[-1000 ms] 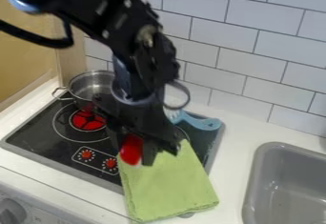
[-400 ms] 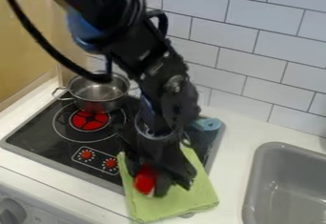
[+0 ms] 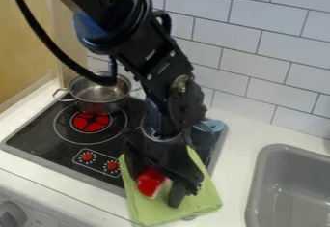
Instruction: Move red objects in the pan on the green cloth
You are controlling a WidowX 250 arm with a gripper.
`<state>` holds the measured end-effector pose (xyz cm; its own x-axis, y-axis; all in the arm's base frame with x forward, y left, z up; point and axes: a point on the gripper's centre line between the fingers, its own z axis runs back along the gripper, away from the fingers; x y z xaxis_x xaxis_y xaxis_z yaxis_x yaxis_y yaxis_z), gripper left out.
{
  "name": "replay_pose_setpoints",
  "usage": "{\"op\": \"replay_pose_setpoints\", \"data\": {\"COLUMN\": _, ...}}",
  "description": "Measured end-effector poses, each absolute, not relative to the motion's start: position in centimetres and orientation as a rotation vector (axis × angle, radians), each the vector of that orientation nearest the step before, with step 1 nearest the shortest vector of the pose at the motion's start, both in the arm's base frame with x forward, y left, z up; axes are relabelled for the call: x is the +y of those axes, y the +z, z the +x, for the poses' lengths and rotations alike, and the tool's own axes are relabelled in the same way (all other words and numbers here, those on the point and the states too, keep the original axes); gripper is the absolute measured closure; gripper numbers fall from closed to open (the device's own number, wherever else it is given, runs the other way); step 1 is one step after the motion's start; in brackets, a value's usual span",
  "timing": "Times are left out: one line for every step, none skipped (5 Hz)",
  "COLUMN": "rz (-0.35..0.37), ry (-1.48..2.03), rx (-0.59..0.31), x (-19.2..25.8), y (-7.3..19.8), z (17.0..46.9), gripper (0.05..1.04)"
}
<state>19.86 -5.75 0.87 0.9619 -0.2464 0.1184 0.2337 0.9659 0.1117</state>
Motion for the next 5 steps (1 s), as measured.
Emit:
{"op": "replay_pose_setpoints", "data": {"rz": 0.090, "ry": -0.249, "rx": -0.161, "x": -5.6, "y": 1.8, "z": 20.1, "gripper": 0.079}}
{"op": "replay_pose_setpoints", "data": {"rz": 0.084, "ry": -0.279, "rx": -0.198, "x": -5.3, "y": 3.5, "z": 20.2, "gripper": 0.085}}
{"op": "replay_pose_setpoints", "data": {"rz": 0.064, "ry": -0.310, "rx": -0.244, "x": -4.9, "y": 6.1, "z": 20.6, "gripper": 0.085}}
{"op": "replay_pose_setpoints", "data": {"rz": 0.057, "ry": -0.389, "rx": -0.321, "x": -4.5, "y": 8.5, "z": 20.9, "gripper": 0.085}}
{"op": "replay_pose_setpoints", "data": {"rz": 0.058, "ry": -0.397, "rx": -0.321, "x": -4.5, "y": 8.5, "z": 20.8, "gripper": 0.085}}
